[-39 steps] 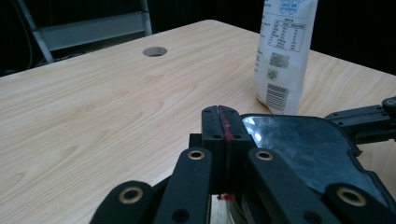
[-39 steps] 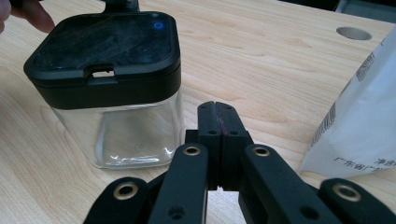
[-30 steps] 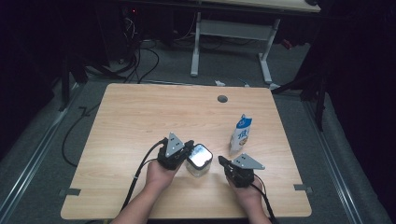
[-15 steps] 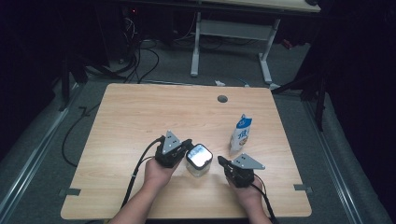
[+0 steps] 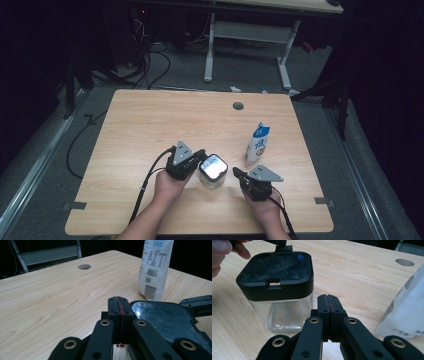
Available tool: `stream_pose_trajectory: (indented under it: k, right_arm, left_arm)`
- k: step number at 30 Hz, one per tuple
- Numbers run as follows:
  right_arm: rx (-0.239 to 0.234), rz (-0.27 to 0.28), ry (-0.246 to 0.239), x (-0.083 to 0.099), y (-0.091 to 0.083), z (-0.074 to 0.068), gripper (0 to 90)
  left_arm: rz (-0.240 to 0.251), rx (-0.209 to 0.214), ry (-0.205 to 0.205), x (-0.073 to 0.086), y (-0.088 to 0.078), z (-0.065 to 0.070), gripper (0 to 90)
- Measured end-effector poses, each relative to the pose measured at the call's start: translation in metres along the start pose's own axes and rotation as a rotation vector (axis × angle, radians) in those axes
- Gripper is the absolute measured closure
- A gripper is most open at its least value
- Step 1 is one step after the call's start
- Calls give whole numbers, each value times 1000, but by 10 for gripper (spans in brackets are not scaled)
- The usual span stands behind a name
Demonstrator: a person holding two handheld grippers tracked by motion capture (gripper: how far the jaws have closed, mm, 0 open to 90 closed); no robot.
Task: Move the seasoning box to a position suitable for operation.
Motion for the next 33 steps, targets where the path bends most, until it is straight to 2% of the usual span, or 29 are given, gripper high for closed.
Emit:
stream_pose_trajectory:
  k: [20,33]
  right_arm:
    - [-1,2,-7,-1,-1,0,897]
    - [-5,26,-8,-6,-3,-1,898]
  left_arm:
    - [10,4,-17,1,-1,-1,900]
    - [14,2,-24,2,0,-1,900]
Point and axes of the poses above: each handheld gripper's, and its own axes: y roughly forward along the jaws, x roughly out of its underside, z roughly to its right, the point moved 2 cm from there along y, roughly forward along the jaws, and after that the axes turned 11 degrees about z, right-handed, at the moved point
